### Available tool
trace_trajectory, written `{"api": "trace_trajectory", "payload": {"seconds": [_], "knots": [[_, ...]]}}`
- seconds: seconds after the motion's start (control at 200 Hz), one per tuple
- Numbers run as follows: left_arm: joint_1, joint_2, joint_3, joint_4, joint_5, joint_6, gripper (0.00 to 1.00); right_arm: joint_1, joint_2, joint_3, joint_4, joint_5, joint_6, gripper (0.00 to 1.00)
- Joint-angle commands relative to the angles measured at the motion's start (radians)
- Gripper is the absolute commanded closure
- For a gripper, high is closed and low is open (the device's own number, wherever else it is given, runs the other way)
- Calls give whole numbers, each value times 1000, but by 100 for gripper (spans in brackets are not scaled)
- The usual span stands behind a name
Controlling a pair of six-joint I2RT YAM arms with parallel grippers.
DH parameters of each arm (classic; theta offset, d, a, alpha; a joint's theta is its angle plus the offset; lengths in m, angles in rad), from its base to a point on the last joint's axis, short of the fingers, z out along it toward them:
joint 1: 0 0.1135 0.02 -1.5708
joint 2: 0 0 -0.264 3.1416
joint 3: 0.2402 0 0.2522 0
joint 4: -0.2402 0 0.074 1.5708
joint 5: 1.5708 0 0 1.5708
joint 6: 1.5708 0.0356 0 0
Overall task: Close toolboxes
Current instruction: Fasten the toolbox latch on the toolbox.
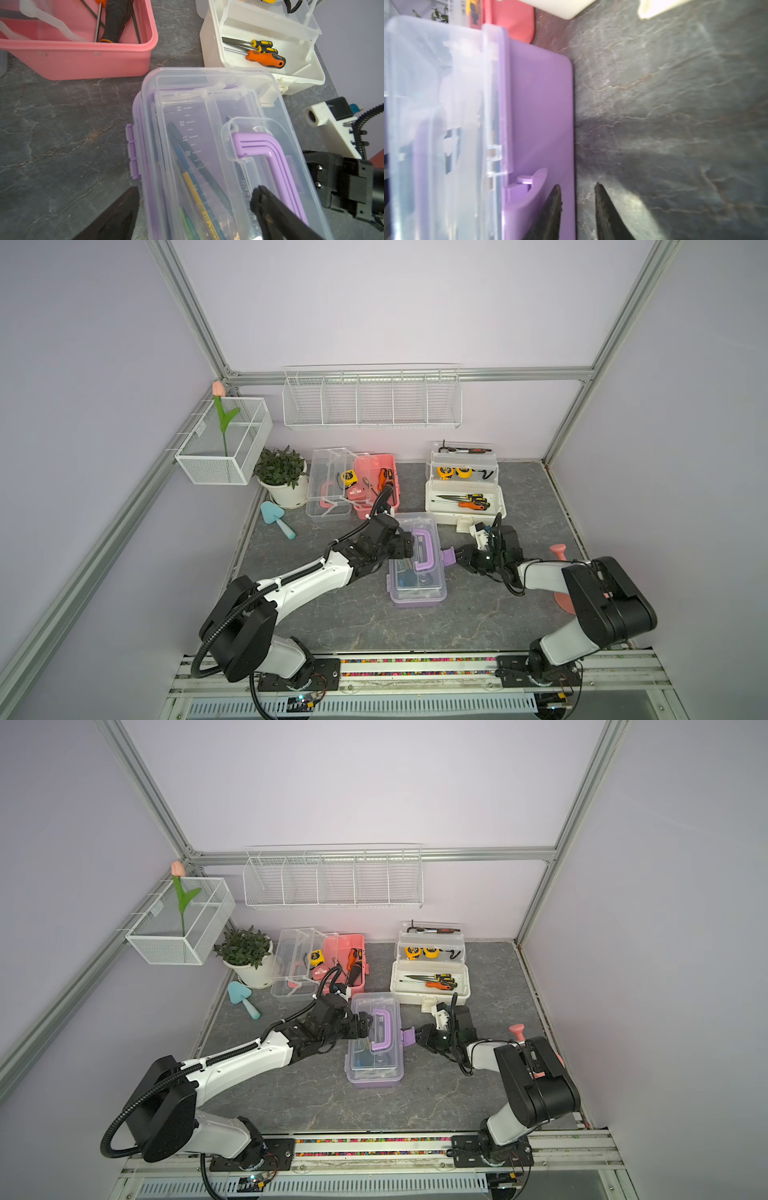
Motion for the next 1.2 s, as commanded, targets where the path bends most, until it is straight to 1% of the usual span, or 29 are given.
{"api": "trace_trajectory", "payload": {"seconds": [0.0, 0.295, 0.52, 0.84, 1.08, 1.195], "knots": [[5, 25, 23, -65, -3, 3, 12, 12, -23, 5, 9, -28, 19, 69], [10, 12, 48, -78, -27, 26, 9, 24, -65, 12, -13, -25, 22, 69], [10, 13, 73, -53, -4, 22, 8, 31, -115, 14, -46, -14, 15, 69], [10, 8, 80, -63, 5, 21, 8, 33, -135, 8, -39, -6, 27, 68], [11, 14, 82, -67, 4, 23, 8, 34, -157, 7, -39, 4, 33, 62], [12, 22, 82, -66, 7, 21, 8, 33, -148, 6, -11, -25, 61, 60]]}}
